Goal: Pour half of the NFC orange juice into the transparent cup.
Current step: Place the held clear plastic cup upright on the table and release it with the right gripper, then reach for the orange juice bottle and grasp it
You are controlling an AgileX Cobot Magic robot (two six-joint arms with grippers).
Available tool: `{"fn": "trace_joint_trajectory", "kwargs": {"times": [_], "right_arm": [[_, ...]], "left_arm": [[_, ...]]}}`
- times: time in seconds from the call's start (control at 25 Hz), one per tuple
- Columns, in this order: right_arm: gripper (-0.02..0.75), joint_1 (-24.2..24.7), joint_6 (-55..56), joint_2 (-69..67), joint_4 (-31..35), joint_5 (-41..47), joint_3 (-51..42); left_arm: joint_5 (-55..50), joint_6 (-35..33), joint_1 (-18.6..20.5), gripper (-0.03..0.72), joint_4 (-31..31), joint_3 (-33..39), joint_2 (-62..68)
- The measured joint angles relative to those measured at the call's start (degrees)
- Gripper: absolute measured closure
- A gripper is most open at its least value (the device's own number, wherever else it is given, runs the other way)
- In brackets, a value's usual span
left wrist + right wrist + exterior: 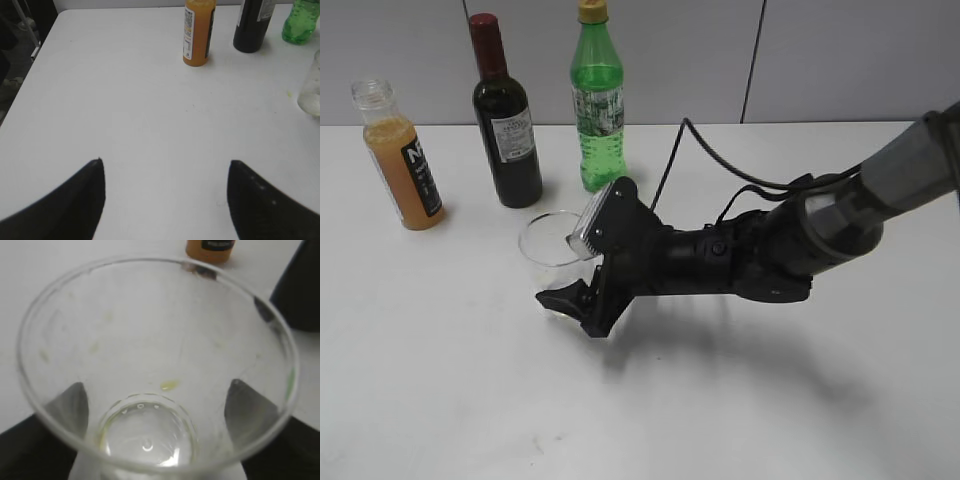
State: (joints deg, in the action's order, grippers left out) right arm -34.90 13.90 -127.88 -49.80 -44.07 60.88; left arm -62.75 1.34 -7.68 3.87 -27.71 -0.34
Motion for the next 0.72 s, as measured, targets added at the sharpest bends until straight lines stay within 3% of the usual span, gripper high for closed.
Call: {"fn": "trace_joint_trajectory", "kwargs": {"times": [0.36, 0.6, 0.72], "right_arm": [[0.072, 5.8, 3.0, 12.8, -10.1, 10.8, -12.6], [0.074, 14.0, 0.3, 20.4, -9.7, 19.0, -13.5], [0.082, 16.4, -0.1, 23.7, -2.9, 29.5, -9.5]], "left_arm": [[0.0, 0.0, 0.0, 0.104, 0.0, 0.0, 0.0], [0.0, 0.0, 0.0, 0.104, 0.0, 0.0, 0.0], [0.0, 0.0, 0.0, 0.104, 0.0, 0.0, 0.0]]}}
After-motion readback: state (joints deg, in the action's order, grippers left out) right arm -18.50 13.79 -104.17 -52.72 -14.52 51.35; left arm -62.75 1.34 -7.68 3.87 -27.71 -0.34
